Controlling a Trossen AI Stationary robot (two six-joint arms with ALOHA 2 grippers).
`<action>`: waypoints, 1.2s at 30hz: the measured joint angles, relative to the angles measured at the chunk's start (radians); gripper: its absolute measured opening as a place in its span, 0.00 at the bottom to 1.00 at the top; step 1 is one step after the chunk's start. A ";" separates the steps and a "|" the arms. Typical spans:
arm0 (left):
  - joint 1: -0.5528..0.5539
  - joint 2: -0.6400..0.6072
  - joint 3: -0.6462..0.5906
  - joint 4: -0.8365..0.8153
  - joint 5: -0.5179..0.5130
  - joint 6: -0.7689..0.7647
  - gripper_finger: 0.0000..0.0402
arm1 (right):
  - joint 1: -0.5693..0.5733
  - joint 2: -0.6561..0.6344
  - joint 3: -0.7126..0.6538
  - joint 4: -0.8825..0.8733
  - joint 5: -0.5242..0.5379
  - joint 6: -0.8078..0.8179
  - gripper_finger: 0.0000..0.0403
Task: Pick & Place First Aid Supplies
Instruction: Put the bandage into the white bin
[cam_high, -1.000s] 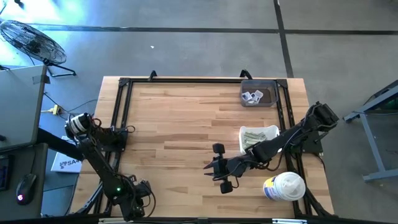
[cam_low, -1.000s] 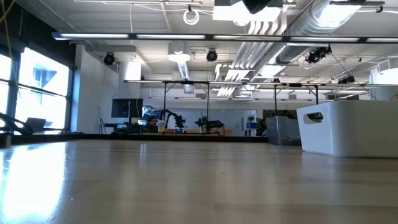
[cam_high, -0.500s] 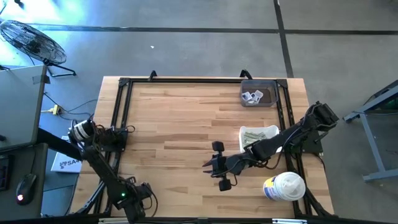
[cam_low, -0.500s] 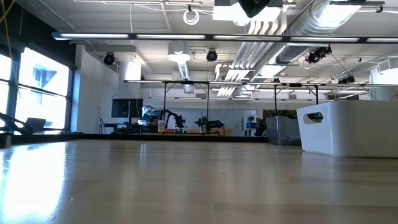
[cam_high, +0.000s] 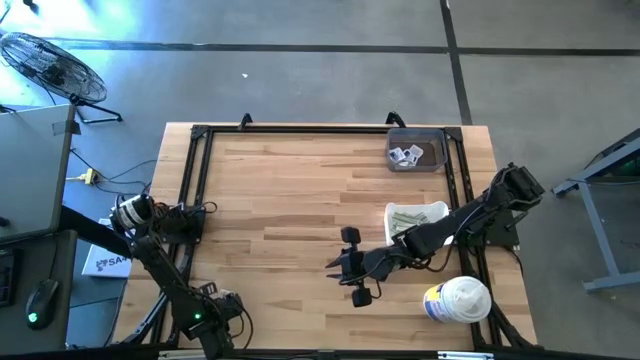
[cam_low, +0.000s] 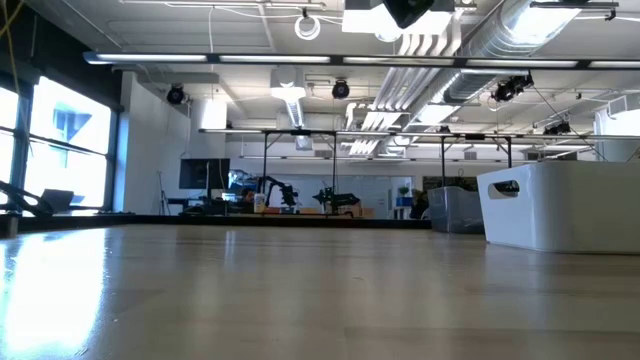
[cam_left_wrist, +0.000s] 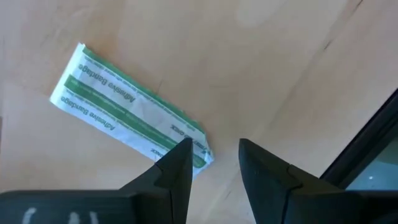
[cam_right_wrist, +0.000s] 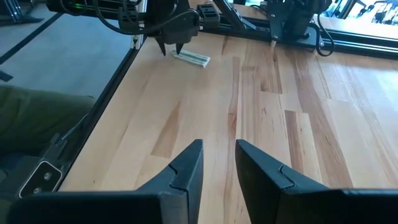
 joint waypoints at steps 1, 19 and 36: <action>0.000 0.000 0.000 0.001 -0.001 -0.001 0.32 | 0.000 0.000 0.000 0.000 0.000 0.000 0.22; 0.001 0.036 0.006 0.014 0.031 0.021 0.01 | 0.000 -0.001 0.000 -0.004 0.001 0.000 0.22; 0.011 0.021 0.232 -0.086 -0.361 0.342 0.00 | 0.003 0.102 0.000 0.296 -0.151 -0.114 0.22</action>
